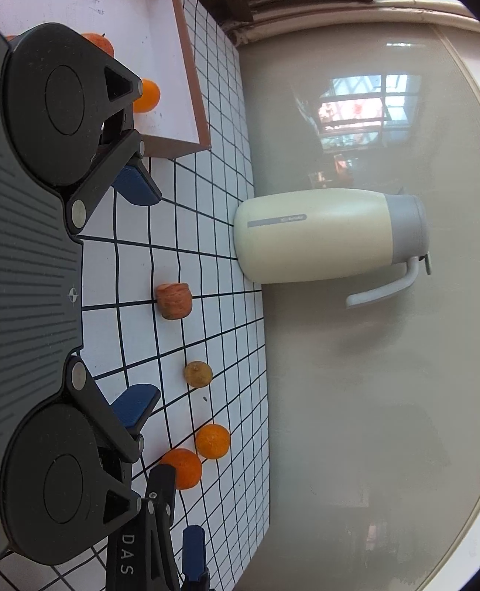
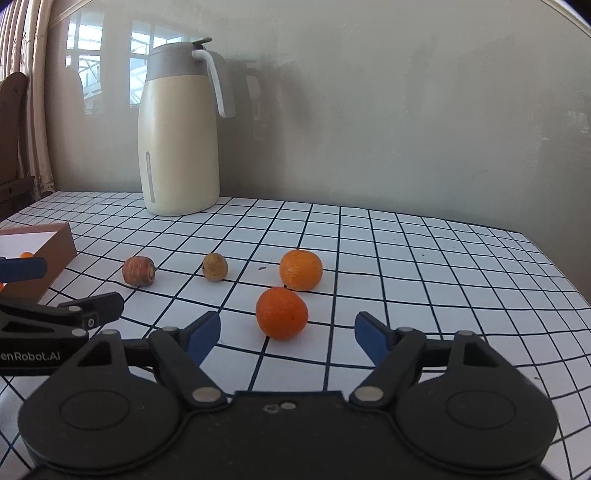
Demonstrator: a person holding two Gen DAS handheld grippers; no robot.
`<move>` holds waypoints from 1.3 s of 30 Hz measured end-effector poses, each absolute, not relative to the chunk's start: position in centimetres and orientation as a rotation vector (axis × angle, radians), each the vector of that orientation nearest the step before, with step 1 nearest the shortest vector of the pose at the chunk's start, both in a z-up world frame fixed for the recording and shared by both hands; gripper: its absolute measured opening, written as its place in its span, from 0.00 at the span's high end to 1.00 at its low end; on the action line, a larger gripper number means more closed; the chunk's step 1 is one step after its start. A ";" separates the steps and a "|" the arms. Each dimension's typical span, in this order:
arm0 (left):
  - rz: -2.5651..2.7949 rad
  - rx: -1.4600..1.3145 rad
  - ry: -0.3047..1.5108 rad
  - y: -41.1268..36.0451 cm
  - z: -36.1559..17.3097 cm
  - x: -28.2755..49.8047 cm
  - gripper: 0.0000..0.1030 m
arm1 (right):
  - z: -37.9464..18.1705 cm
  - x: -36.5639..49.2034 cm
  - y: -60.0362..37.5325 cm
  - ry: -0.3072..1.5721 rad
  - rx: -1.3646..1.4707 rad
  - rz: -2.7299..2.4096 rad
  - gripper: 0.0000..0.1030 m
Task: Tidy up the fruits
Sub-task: 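Grasp the brown nut with the left tool while the right tool grasps a mandarin, then carry the brown nut and mandarin over the white tray with both tools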
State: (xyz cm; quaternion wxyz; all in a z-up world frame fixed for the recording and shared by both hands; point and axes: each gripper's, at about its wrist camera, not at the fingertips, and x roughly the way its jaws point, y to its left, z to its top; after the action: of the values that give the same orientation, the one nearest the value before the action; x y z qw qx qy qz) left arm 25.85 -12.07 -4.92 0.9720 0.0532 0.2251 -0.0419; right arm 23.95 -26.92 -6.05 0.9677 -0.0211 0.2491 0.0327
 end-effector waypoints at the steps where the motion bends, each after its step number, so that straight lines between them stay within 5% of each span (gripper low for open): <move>1: -0.084 0.104 0.457 -12.1 -5.0 26.1 0.00 | -6.1 24.1 -26.8 0.507 -0.045 0.066 0.31; 14: -0.085 0.098 0.515 -12.7 -5.4 30.5 0.01 | -6.8 26.9 -26.6 0.554 -0.037 0.073 0.41; 22: -0.094 0.106 0.561 -13.6 -6.0 32.7 0.13 | -7.0 27.8 -26.5 0.577 -0.032 0.087 0.42; 27: -0.115 0.118 0.595 -14.6 -6.2 33.1 0.20 | -7.2 28.1 -26.6 0.598 -0.017 0.093 0.64; 32: -0.139 0.108 0.619 -14.9 -6.4 33.6 0.43 | -7.2 28.0 -27.0 0.602 0.012 0.099 0.73; 34: -0.155 0.110 0.612 -15.0 -6.4 33.4 0.61 | -7.2 28.0 -27.2 0.601 0.014 0.093 0.73; 39: -0.165 0.137 0.597 -15.7 -6.3 33.0 0.71 | -7.1 27.7 -27.8 0.593 0.023 0.074 0.73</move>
State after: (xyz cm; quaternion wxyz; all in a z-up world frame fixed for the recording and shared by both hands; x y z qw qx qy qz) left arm 32.96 -15.67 -6.29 0.9502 0.0672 0.2933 -0.0813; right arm 27.75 -27.76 -7.08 0.9557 0.0115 0.2919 0.0362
